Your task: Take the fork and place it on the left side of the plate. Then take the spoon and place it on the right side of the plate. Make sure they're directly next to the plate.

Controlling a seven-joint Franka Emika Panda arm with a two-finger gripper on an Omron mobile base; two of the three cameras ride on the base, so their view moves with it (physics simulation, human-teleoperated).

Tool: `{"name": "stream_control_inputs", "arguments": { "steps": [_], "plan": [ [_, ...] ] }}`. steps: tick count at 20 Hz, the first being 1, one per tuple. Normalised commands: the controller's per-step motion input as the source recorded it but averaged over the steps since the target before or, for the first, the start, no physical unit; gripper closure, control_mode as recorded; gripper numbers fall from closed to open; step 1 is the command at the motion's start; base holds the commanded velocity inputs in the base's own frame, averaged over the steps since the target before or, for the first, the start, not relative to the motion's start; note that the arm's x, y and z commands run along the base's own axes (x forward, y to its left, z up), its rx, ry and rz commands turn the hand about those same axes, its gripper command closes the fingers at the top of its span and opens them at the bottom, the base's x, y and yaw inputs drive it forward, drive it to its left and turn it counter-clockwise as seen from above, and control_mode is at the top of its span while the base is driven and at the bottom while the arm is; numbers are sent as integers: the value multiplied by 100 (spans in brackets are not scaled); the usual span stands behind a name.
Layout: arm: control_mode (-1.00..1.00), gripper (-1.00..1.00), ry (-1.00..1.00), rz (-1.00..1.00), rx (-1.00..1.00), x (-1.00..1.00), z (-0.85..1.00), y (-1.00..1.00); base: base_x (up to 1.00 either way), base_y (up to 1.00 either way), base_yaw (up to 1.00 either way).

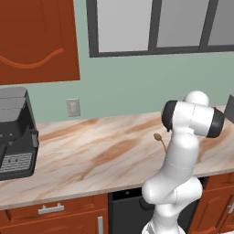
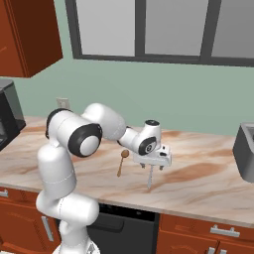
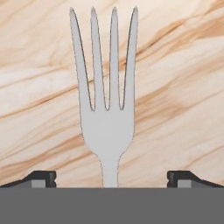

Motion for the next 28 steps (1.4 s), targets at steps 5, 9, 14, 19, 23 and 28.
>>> {"name": "stream_control_inputs", "arguments": {
  "steps": [5, 9, 14, 19, 23, 28],
  "plan": [
    [-100, -100, 0, 0, 0, 1, -24, -1, 0, 0, 0],
    [-100, -100, 0, 0, 0, -1, -33, -2, 0, 0, 0],
    [-100, 100, 2, 0, -1, -3, -44, 0, 0, 0, 0],
    [-100, 100, 3, 0, 0, -16, -45, -2, 0, 0, 0],
    [-100, 100, 6, 0, 0, -24, -45, 0, 0, 0, 0],
    [-100, 100, 9, -1, 0, -33, -39, 0, 0, 0, 0]
  ]
}}
